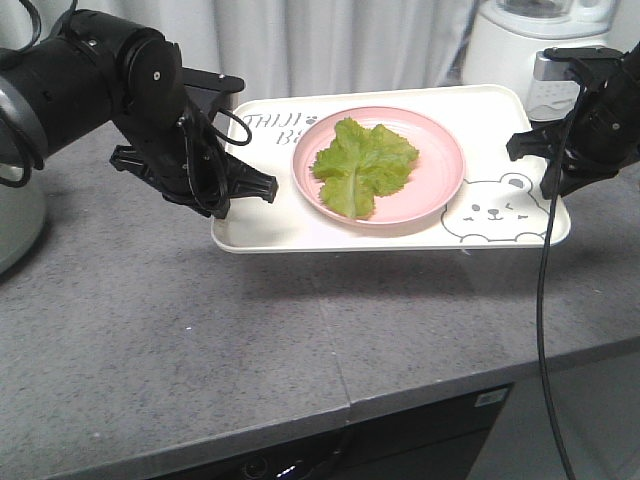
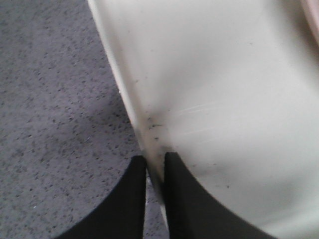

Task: Transfer vegetables to tray and serve
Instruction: 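Hold the tray raised with both grippers while the base turns away, then hold the tray level with both grippers while driving along the counter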

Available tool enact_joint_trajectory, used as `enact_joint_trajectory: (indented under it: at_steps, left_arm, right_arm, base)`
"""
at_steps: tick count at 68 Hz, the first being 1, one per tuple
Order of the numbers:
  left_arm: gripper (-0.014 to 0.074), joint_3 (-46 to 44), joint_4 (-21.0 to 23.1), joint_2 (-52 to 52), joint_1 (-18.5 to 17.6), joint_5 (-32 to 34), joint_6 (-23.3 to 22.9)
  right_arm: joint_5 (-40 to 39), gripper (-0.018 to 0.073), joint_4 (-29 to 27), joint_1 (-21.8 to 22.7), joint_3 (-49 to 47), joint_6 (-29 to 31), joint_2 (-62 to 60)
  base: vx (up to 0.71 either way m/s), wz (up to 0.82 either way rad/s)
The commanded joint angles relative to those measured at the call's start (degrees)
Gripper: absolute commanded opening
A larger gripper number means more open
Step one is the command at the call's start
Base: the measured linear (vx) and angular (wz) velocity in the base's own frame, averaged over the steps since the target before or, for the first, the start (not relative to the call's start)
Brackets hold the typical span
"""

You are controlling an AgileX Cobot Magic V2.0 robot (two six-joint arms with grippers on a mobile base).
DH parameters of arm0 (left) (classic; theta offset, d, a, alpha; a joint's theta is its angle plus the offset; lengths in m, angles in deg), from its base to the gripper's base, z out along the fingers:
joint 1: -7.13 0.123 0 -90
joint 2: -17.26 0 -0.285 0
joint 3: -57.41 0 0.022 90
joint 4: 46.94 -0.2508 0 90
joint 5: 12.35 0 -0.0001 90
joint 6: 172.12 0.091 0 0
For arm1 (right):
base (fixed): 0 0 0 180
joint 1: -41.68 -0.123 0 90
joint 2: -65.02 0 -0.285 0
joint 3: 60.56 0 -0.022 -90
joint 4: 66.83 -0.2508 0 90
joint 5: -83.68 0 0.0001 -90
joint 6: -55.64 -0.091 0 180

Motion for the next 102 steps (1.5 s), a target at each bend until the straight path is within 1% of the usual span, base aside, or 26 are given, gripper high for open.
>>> enact_joint_trajectory:
  at_steps: [1, 102]
  left_arm:
    - [-0.0006, -2.37, 3.96, -3.83, -1.37, 4.92, 1.44]
    - [-0.0006, -2.37, 3.96, -3.83, -1.37, 4.92, 1.44]
  right_arm:
    - [0.83, -0.001, -4.22, -0.8, -1.51, 1.84, -3.24]
    - [0.77, -0.001, -4.22, -0.8, -1.51, 1.84, -3.24]
  base:
    - [0.0, -0.29]
    - [-0.01, -0.26]
